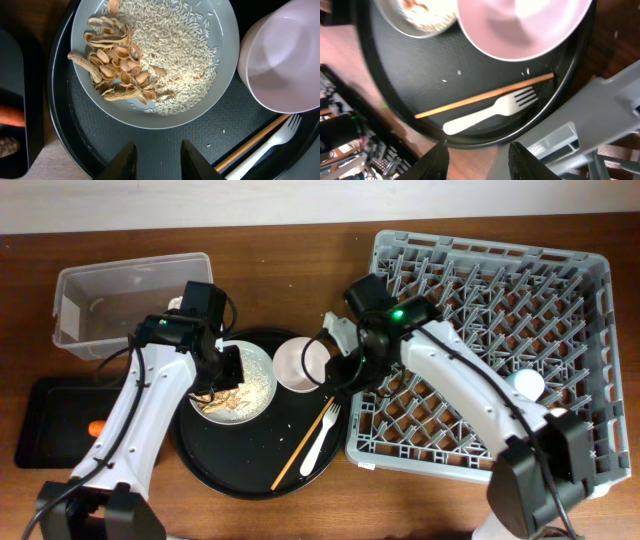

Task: Sort waste into correct bins and load items into the dishwasher rack
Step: 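Move the right gripper back toward the pink bowl on the tray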

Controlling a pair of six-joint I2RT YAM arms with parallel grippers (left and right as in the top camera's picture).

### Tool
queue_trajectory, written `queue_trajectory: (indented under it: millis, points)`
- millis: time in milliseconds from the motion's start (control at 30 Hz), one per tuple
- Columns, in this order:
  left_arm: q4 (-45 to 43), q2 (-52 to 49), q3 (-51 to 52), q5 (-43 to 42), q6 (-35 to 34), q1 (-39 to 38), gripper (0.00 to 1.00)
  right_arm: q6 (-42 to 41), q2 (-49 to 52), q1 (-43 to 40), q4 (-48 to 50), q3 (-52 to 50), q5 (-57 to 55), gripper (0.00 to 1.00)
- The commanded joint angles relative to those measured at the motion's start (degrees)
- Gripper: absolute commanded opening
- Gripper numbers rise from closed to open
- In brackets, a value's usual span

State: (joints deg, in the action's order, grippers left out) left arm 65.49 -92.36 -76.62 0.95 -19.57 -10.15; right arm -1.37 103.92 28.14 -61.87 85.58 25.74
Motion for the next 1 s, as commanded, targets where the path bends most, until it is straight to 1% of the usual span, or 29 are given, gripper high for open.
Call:
queue_trajectory:
  millis: [0,67,133,267,367,500,600,667,733,767,867,967]
  points:
    - [0.2,0.5,-0.3,0.8,-0.8,0.1,0.29,-1.4,3.2,0.4,-2.5,-1.9,-3.9,0.43]
    - [0.2,0.5,-0.3,0.8,-0.8,0.1,0.29,-2.8,3.6,0.3,-6.6,-2.2,-8.3,0.44]
    - [0.1,0.5,-0.3,0.8,-0.8,0.1,0.29,-3.8,3.6,0.3,-9.0,-2.2,-10.4,0.47]
    - [0.1,0.5,-0.3,0.8,-0.8,0.1,0.29,-3.8,3.6,0.3,-9.2,-2.2,-11.0,0.48]
    - [-0.3,0.5,-0.3,0.8,-0.8,0.1,0.29,-3.6,3.2,0.3,-9.2,-2.1,-11.0,0.52]
    - [-0.3,0.5,-0.3,0.8,-0.8,0.1,0.29,-2.1,-0.9,0.3,-10.6,2.8,-11.2,0.57]
    - [-0.3,0.5,-0.3,0.8,-0.7,0.1,0.29,-2.1,-4.4,-2.1,-11.6,5.4,-13.7,0.58]
    - [-0.3,0.5,-0.3,0.8,-0.8,0.1,0.29,-3.0,-4.1,-3.8,-14.7,4.2,-16.3,0.58]
    - [-0.3,0.5,-0.3,0.8,-0.8,0.1,0.29,-6.3,-4.1,-4.2,-14.6,1.0,-18.9,0.58]
    - [-0.3,0.5,-0.3,0.8,-0.7,0.1,0.29,-6.3,-4.1,-4.2,-14.1,-0.5,-18.6,0.58]
    - [-0.4,0.5,-0.3,0.8,-0.8,0.1,0.29,-6.6,-4.1,-3.6,-12.6,-4.9,-14.5,0.58]
    - [-0.4,0.5,-0.3,0.8,-0.8,0.1,0.29,-6.6,-4.1,-2.0,-9.2,-7.2,-8.9,0.58]
